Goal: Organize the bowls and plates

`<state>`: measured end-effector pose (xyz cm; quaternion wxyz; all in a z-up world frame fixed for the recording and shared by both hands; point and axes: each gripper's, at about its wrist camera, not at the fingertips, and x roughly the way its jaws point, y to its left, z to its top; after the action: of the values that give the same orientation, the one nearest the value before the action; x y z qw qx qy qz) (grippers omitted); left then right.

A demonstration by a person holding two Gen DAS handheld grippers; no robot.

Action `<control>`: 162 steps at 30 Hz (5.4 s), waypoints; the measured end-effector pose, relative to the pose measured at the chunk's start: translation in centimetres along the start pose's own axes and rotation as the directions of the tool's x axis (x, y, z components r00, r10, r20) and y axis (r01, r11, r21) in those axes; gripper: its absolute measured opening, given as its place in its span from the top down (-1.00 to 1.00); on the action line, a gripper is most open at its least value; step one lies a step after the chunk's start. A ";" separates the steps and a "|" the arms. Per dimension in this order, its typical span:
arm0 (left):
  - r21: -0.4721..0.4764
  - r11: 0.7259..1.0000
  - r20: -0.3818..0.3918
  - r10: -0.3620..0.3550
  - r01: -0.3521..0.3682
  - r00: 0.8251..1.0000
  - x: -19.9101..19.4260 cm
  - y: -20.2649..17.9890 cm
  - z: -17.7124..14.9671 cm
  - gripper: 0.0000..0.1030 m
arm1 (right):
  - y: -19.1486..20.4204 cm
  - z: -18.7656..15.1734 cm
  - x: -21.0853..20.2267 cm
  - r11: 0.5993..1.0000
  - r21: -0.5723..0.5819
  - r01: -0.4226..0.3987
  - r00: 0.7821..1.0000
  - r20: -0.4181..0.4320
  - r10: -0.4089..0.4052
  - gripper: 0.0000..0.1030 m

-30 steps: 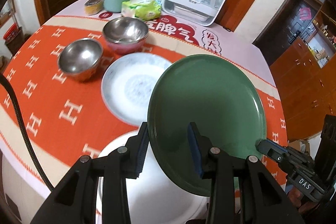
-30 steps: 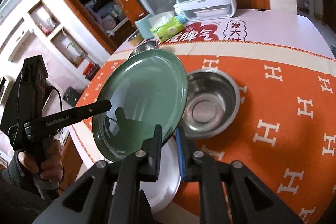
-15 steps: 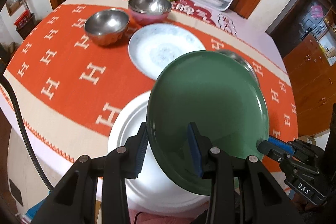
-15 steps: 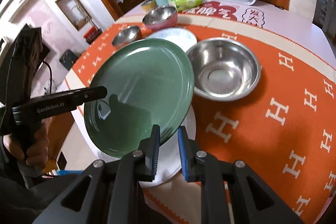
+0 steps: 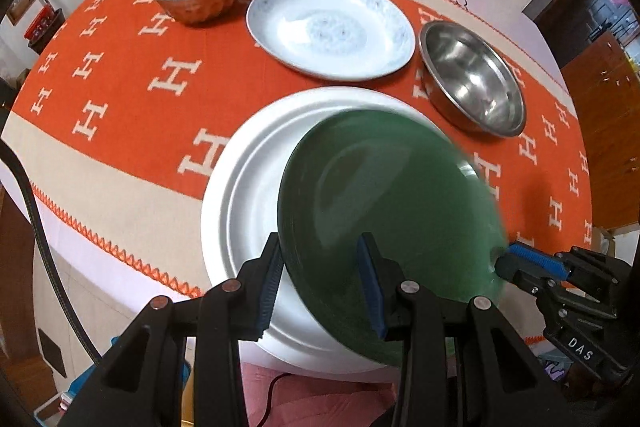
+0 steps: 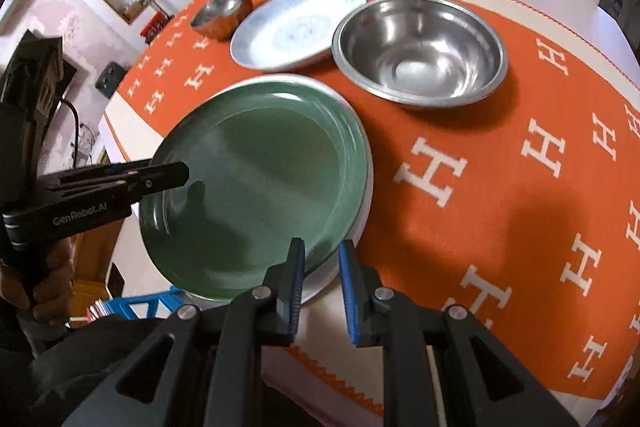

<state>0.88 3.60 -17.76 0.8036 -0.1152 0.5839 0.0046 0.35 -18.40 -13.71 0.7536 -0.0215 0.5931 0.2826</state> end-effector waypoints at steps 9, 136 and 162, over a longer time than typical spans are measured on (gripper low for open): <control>0.001 1.000 -0.056 0.027 -0.027 0.998 1.5 -0.2 -0.4 0.31 | 5.4 0.1 1.2 0.964 -0.267 -0.003 1.000 -0.030 -0.005 0.82; 0.485 0.868 0.107 -0.179 0.106 0.978 8.1 6.3 18.5 0.35 | 1.4 10.9 10.2 0.672 0.738 -0.062 0.874 0.366 -0.321 0.79; 0.621 0.779 0.189 -0.259 0.089 0.947 1.2 7.1 15.5 0.35 | 5.8 8.2 6.0 0.733 0.675 -0.088 0.812 0.474 -0.339 0.76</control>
<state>14.78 13.28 -15.67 0.8653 0.0950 0.4289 -0.2414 5.75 -8.12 -15.00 0.8690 0.2932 0.3984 -0.0108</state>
